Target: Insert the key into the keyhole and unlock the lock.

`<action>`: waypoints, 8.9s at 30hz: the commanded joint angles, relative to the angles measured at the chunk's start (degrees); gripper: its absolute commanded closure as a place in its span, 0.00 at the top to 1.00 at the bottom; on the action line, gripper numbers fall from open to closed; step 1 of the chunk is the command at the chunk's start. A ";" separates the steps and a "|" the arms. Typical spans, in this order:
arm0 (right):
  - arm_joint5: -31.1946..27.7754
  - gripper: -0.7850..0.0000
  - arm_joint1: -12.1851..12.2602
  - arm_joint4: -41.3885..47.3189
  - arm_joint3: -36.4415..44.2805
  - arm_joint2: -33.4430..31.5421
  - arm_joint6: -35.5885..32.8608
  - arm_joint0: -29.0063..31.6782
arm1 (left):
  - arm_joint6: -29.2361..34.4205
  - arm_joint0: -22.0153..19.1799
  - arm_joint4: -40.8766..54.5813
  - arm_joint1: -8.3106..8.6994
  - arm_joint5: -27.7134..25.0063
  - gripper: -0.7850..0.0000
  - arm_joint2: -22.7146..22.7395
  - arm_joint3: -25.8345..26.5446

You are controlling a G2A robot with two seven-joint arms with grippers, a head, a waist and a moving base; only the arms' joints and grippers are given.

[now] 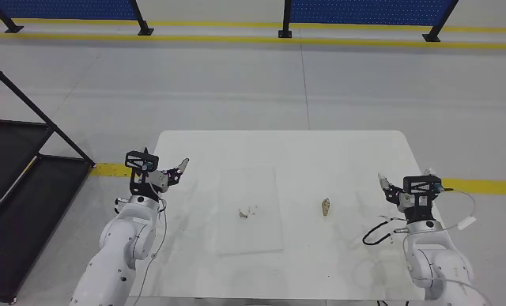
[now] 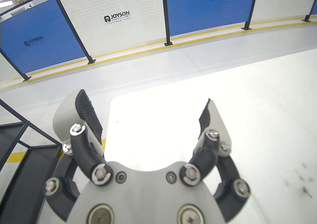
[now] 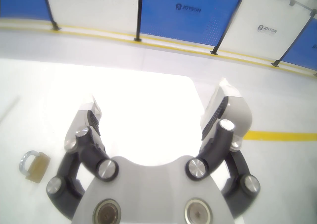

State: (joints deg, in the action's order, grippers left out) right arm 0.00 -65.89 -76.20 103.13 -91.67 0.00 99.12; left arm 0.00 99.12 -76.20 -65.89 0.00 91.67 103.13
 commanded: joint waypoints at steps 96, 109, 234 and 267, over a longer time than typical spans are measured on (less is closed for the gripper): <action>0.00 1.00 0.00 0.00 0.00 0.00 0.00 0.00 | 64.18 -19.16 35.63 -1.94 25.93 0.22 -25.15 -0.19; 0.00 1.00 0.00 0.00 0.00 0.00 0.00 0.00 | 64.50 -20.09 36.21 -1.73 25.71 0.00 -25.65 -1.77; 2.51 1.00 -4.42 12.05 -2.77 28.08 -85.99 -33.08 | 70.02 -4.15 96.82 1.21 -15.15 0.00 4.81 -4.60; 8.86 0.61 -4.37 16.34 -15.68 37.81 -86.97 -40.96 | 70.02 -4.15 96.82 1.21 -15.15 0.00 4.81 -4.60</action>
State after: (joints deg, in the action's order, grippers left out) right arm 8.77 -70.23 -59.84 87.66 -53.87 -87.24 58.24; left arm 70.02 94.97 20.62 -64.68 -15.15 96.49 98.54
